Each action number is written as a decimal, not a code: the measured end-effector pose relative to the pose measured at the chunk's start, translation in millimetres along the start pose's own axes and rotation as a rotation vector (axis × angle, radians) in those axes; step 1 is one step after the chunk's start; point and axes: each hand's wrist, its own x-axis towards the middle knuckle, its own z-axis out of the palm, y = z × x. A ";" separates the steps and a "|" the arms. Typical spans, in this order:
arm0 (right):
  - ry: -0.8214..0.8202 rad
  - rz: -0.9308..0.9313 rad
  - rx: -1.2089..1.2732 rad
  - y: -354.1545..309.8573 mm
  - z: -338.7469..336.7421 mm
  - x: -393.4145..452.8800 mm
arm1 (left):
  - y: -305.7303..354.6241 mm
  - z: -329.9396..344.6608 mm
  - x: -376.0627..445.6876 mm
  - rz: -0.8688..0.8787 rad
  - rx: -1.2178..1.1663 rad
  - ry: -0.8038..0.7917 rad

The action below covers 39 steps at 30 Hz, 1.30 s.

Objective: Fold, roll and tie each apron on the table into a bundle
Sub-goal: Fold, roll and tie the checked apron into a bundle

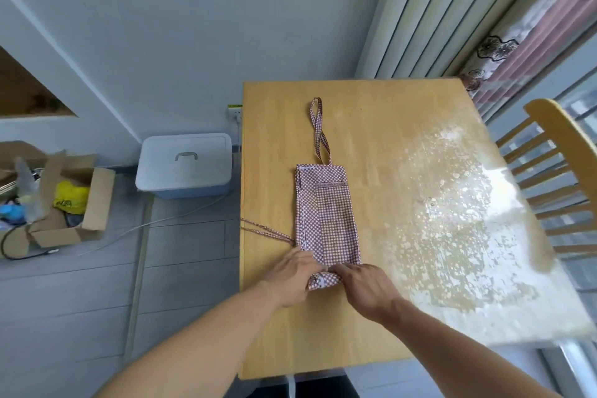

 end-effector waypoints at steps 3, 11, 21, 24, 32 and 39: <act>-0.239 -0.054 0.146 -21.3 -14.9 -17.8 | -7.7 8.8 -19.7 0.028 -0.050 -0.012; -0.459 0.242 0.785 -3.7 -40.8 -24.0 | -20.6 10.3 -18.8 -0.391 -0.810 -0.022; 0.019 0.574 0.955 12.8 -6.1 4.1 | -19.8 4.7 19.0 -0.451 -0.830 0.143; 0.091 0.543 0.897 20.1 -0.9 16.8 | -23.3 -4.9 37.6 -0.426 -0.886 0.199; 0.049 0.648 0.775 49.6 6.9 52.9 | -42.4 -8.6 69.2 -0.506 -0.914 0.148; -0.022 0.797 0.683 50.6 8.8 65.1 | -39.4 -5.0 71.0 -0.606 -0.734 0.193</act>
